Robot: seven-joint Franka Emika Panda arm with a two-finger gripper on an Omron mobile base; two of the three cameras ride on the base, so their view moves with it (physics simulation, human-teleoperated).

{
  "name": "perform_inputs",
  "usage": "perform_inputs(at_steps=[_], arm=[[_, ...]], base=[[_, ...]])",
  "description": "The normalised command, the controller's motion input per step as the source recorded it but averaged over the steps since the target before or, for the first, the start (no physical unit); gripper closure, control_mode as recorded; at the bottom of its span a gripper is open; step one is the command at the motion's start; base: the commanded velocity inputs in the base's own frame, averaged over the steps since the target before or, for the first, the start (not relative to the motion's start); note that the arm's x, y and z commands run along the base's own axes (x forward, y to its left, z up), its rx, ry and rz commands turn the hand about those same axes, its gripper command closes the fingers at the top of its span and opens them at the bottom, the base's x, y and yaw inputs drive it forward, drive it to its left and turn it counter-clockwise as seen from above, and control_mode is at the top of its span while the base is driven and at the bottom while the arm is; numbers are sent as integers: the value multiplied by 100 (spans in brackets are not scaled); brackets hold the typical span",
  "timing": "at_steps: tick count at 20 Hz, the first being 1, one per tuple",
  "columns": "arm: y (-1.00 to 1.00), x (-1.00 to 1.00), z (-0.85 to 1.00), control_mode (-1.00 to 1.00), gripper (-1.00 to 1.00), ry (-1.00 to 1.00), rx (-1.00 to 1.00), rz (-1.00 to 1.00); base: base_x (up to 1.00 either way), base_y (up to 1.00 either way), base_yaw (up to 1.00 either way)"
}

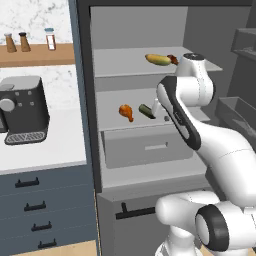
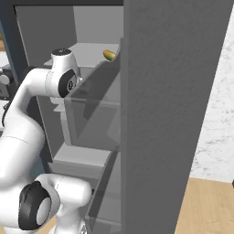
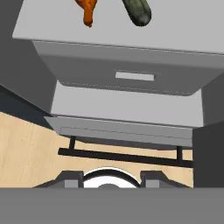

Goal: Place one cucumber and one chicken drumstick in each tupperware on the nearby counter, to pack two identical lunches.

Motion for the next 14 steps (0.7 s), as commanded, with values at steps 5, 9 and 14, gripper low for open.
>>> perform_inputs(at_steps=[5, 9, 14], arm=[[-13, 0, 0, -100, -100, 0, 1, 5], [-19, 0, -14, -100, -100, -11, -1, 16], [-4, 25, -26, -100, -100, -21, -8, 17]], base=[[0, 0, 0], [0, 0, 0], [0, 0, 0]])
